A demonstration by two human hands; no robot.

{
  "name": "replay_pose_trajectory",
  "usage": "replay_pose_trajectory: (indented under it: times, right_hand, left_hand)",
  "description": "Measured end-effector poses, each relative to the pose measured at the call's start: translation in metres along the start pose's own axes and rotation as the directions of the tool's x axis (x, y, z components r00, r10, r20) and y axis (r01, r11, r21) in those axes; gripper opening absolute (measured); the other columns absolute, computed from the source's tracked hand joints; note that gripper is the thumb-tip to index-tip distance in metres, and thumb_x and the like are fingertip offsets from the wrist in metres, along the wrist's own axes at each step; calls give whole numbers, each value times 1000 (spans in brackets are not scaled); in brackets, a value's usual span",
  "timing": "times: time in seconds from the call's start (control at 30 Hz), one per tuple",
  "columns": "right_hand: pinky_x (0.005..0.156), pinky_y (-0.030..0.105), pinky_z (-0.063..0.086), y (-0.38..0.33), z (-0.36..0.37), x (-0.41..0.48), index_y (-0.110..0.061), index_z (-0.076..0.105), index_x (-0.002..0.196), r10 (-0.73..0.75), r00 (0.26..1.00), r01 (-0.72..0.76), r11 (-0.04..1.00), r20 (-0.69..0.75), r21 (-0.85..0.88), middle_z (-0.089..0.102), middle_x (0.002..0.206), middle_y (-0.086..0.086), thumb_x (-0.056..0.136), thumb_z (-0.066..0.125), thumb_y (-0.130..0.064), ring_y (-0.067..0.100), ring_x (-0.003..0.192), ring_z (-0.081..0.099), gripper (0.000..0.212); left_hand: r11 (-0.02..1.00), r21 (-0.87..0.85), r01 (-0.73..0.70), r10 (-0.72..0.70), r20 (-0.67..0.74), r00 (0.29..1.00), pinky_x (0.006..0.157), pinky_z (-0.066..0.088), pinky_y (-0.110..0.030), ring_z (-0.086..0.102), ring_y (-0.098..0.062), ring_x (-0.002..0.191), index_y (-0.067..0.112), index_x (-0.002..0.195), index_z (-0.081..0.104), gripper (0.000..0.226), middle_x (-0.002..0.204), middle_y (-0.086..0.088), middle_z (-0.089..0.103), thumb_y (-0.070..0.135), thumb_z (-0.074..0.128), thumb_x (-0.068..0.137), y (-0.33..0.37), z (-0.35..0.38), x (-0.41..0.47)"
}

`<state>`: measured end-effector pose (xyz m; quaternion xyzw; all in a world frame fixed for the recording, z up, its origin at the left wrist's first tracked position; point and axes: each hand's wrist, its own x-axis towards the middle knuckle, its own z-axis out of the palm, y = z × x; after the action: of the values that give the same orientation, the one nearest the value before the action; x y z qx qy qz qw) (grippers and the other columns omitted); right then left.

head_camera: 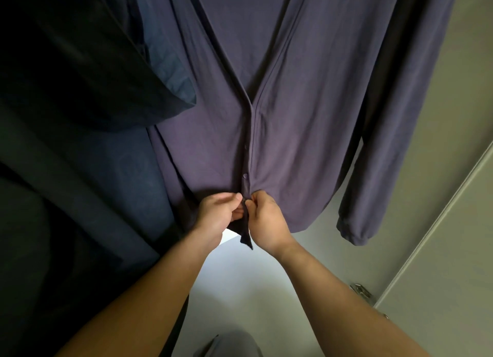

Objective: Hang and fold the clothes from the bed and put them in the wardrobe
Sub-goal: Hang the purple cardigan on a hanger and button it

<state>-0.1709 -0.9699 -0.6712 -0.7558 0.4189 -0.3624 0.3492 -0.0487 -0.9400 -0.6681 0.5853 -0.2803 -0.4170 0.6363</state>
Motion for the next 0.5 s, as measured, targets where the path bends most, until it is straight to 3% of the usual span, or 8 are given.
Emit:
replay_pose_trajectory:
  times: [0.13, 0.23, 0.37, 0.43, 0.5]
  right_hand:
    - [54, 15, 38, 2, 1, 1, -25, 49, 77, 56, 998, -53, 995, -25, 86, 59, 75, -7, 105, 46, -26, 5, 63, 51, 29]
    - [60, 17, 41, 7, 3, 0, -16, 62, 85, 135, 991, -131, 978, -11, 162, 68, 79, 1, 104, 46, -19, 11, 69, 56, 26]
    - [80, 19, 50, 19, 6, -5, -12, 68, 106, 217, 976, -217, 972, 2, 91, 71, 96, -1, 96, 52, -5, 17, 91, 66, 20]
    - [78, 17, 50, 24, 10, -7, -12, 67, 105, 249, 968, -249, 965, 2, 87, 70, 94, -3, 93, 58, -7, 16, 90, 66, 16]
    - [66, 9, 46, 26, 13, -9, -15, 66, 99, 269, 963, -267, 957, -1, 113, 71, 90, -4, 90, 64, -11, 11, 81, 65, 10]
  left_hand:
    - [967, -144, 211, -196, 106, 975, 73, 51, -27, 64, -17, 73, 10, 88, 68, 18, 74, -4, 65, 15, 58, 102, 3, -2, 0]
    - [977, -125, 172, -158, 110, 981, 69, 50, -26, 71, -15, 71, 12, 91, 68, 18, 79, -3, 73, 15, 54, 103, 3, -2, 0]
    - [993, -54, 106, -101, 81, 992, 75, 56, -37, 73, -21, 74, 12, 94, 67, 20, 85, -7, 76, 16, 51, 105, 2, 0, -1]
    - [998, 6, 60, -60, 23, 998, 90, 56, -45, 70, -30, 87, 13, 91, 67, 20, 94, -12, 73, 17, 53, 105, -1, 2, 2]
    - [999, 48, 15, -14, -19, 1000, 101, 53, -51, 69, -36, 100, 11, 90, 69, 20, 99, -16, 73, 18, 56, 104, -4, 3, 5]
